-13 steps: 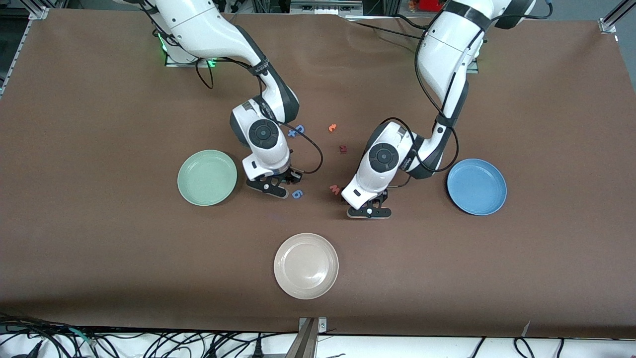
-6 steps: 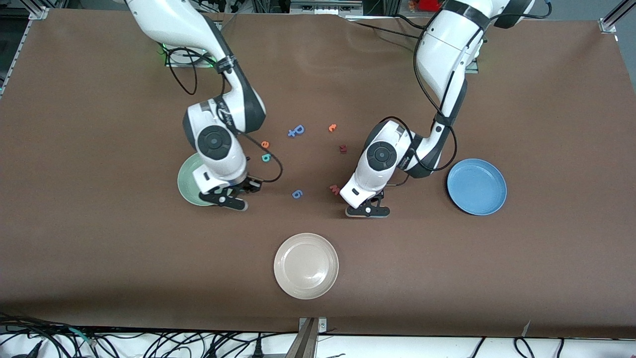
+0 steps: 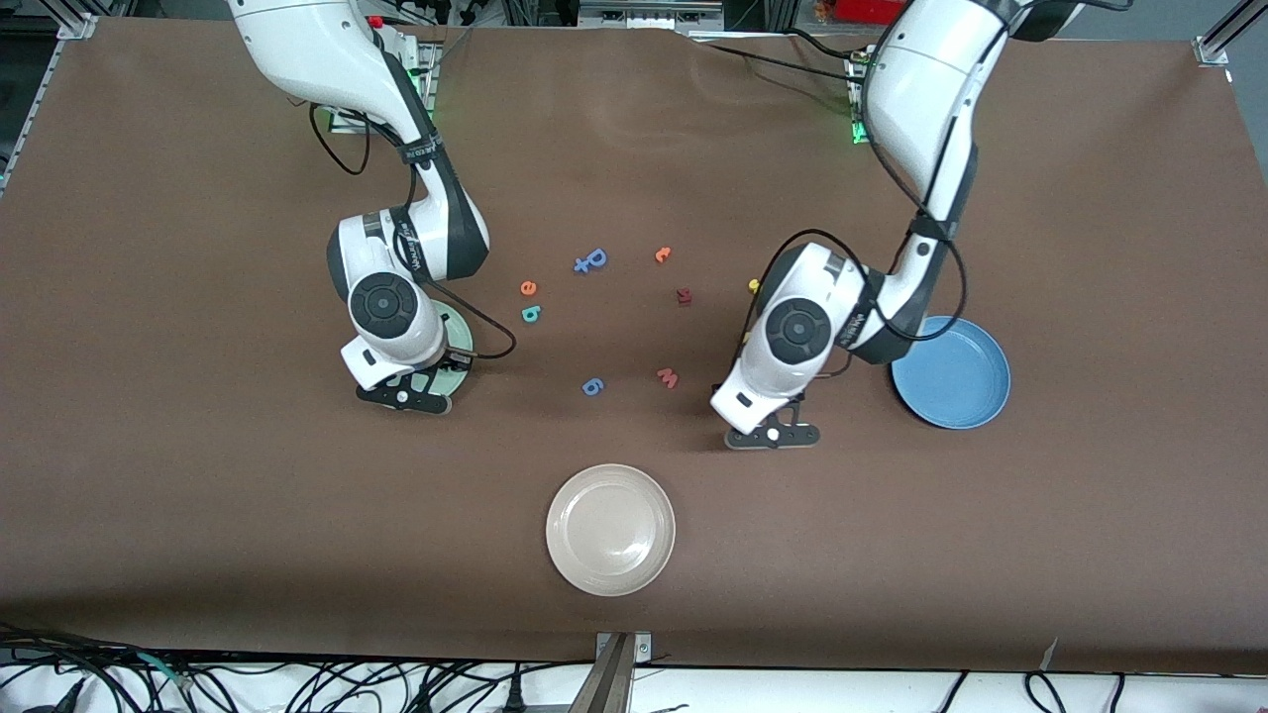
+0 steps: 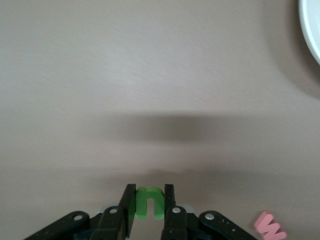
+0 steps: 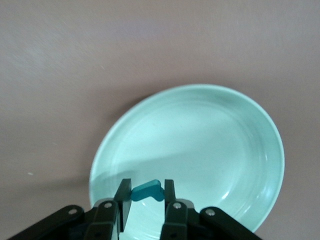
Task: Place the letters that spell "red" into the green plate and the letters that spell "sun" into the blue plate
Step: 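Carry the teal r to the green plate while the left gripper carries the n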
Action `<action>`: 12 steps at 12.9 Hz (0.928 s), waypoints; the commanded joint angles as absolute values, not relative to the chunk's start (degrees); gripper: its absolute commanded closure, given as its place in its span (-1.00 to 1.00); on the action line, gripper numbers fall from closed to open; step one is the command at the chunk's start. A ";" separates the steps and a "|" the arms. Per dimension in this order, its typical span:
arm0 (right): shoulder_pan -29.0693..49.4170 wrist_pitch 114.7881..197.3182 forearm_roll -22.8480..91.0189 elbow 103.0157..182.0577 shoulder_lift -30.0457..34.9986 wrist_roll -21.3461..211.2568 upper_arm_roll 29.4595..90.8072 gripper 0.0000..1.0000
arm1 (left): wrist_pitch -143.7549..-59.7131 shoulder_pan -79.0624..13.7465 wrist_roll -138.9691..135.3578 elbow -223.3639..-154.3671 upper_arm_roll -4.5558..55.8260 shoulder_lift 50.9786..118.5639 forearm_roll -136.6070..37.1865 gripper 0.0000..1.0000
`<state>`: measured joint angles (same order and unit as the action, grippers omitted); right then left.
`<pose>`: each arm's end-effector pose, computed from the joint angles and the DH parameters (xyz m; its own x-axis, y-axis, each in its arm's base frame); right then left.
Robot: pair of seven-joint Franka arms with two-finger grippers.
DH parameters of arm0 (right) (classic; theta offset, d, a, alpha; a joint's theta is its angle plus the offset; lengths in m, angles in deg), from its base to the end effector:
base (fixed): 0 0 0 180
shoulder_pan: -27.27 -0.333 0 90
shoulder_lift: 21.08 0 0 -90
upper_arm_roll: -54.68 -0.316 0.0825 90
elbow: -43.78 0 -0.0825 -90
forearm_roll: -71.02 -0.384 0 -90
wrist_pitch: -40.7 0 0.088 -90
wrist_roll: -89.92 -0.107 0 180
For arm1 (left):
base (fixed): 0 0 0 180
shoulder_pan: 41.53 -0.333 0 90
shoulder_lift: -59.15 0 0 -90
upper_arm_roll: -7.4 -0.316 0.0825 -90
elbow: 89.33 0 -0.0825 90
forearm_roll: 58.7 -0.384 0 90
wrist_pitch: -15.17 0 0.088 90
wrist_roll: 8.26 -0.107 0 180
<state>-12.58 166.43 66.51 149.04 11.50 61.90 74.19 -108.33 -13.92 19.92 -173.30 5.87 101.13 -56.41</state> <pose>0.5818 0.2304 0.2204 0.9826 -0.1600 -0.0943 -0.1397 -0.9713 0.1928 0.6403 -0.3189 0.2435 0.9976 0.0530 -0.0443 0.0528 -0.9986 -0.0073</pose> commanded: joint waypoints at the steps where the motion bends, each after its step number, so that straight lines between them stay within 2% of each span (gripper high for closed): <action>1: -12.98 166.91 66.10 153.19 9.51 63.29 74.28 0.49 | -101.93 -18.66 12.08 -173.09 6.43 98.62 -57.65 1.00; 2: -12.98 166.91 66.10 153.46 9.86 63.21 74.28 0.44 | -99.38 -20.68 8.57 -173.09 6.43 97.92 -57.65 1.00; 3: -12.98 166.91 66.10 153.47 10.21 63.20 74.28 0.12 | -96.92 -22.79 4.35 -173.52 6.43 97.13 -57.73 1.00; 4: -12.98 166.91 66.10 153.38 10.47 63.20 74.28 -0.56 | -94.11 -25.25 -0.13 -173.70 6.43 96.51 -57.74 1.00; 5: -12.98 166.91 66.10 153.20 10.48 63.20 74.28 -0.84 | -91.82 -27.10 -3.82 -173.79 6.34 96.42 -57.82 1.00; 6: -12.98 166.91 66.10 153.12 10.39 63.20 74.28 -0.95 | -89.45 -28.95 -7.69 -173.97 6.34 96.42 -59.13 1.00; 9: -13.24 166.65 65.84 152.24 8.99 62.42 73.85 -0.95 | -83.90 -33.52 -13.95 -174.41 6.43 96.77 -61.95 1.00; 12: -13.60 166.99 59.10 151.89 7.58 55.58 69.73 -0.93 | -83.71 -35.38 -16.08 -174.58 6.34 98.17 -61.95 1.00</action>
